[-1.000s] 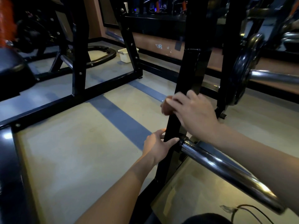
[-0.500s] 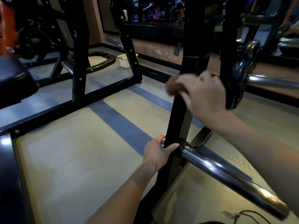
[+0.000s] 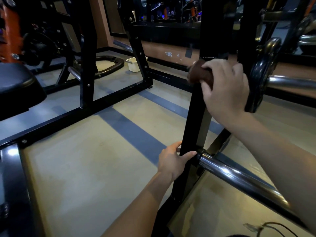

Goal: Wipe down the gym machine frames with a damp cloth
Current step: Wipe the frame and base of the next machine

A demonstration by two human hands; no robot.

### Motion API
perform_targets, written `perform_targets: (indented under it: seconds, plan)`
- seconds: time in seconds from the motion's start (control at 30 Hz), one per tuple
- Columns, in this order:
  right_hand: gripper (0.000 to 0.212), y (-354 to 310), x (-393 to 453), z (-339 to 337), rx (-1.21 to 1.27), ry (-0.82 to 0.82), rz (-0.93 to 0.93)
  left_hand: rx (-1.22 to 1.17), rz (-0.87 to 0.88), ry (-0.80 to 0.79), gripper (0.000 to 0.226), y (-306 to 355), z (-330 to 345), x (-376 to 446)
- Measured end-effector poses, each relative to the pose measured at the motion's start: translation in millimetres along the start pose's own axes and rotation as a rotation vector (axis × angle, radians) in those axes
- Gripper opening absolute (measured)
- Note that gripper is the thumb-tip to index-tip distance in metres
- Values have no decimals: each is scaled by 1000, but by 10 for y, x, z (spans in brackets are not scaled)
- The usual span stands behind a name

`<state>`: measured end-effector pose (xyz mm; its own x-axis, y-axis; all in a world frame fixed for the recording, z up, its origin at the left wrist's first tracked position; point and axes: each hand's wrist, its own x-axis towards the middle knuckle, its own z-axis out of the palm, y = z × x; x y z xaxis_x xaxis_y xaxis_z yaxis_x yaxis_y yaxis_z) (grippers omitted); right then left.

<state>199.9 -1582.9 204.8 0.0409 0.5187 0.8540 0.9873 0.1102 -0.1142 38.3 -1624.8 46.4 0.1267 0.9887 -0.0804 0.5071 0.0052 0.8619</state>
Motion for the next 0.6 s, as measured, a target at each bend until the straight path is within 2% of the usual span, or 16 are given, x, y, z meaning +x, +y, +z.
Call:
perform_targets:
  seconds: [0.07, 0.13, 0.27, 0.4, 0.47, 0.6]
  plan:
    - [39, -133, 26, 76, -11, -2, -7, 26, 10, 22, 68, 4, 9, -3]
    - [38, -162, -179, 111, -39, -76, -90, 33, 0, 21, 73, 15, 11, -9]
    - [40, 13, -541, 17, -85, -156, -195, 26, -28, 9, 72, 23, 8, -16]
    - [38, -43, -79, 25, -55, -46, -34, 14, -15, 24, 68, 12, 11, -16]
    - [36, -176, -39, 48, -35, -39, -18, 24, -4, 31, 68, 9, 10, -15]
    - [39, -131, -686, 68, -39, -148, -212, 41, -27, 23, 75, 12, 0, -7]
